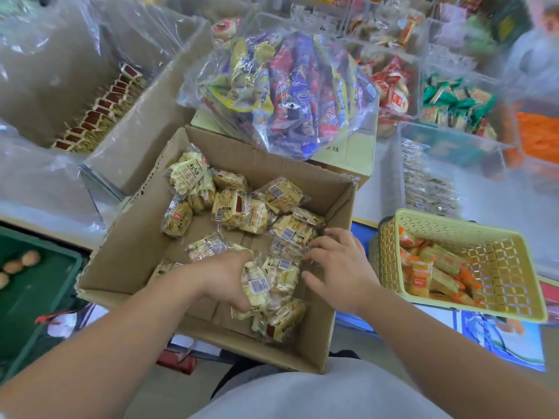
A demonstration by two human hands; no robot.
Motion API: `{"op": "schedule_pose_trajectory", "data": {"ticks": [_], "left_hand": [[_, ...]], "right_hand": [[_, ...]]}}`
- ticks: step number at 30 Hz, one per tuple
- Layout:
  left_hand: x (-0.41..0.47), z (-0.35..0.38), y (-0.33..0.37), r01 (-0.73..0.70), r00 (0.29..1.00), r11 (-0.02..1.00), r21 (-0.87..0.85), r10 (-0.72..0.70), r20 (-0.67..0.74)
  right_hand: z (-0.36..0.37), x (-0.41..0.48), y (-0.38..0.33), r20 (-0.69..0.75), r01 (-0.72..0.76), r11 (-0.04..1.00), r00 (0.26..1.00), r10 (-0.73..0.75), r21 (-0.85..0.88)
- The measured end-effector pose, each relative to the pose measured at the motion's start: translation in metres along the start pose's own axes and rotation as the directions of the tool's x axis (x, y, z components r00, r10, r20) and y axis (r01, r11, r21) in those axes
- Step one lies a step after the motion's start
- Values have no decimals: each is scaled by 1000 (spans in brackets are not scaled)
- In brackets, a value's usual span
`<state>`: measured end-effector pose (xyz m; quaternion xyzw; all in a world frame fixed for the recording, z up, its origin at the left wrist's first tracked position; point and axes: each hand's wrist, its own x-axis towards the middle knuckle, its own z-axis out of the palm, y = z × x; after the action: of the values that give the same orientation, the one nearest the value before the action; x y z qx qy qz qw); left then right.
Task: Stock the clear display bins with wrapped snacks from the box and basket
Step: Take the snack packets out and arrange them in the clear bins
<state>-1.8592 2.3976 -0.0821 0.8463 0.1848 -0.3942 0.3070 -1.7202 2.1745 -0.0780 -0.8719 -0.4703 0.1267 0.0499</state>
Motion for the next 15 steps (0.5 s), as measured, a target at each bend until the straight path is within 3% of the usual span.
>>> {"op": "schedule_pose_trajectory", "data": {"ticks": [3,6,15], "left_hand": [[15,15,19,-36,995,979,-200,54,88],[25,33,34,28,986,955,-295,21,163],[43,28,68,42,997,997,66,-46,65]], "right_hand": [[0,-1,0,-2,-1,1000,1000,1,1],[0,-1,0,1,-5,1000,1000,5,-9],[1,-2,-1,-36,-14,999,999,15,42]]}}
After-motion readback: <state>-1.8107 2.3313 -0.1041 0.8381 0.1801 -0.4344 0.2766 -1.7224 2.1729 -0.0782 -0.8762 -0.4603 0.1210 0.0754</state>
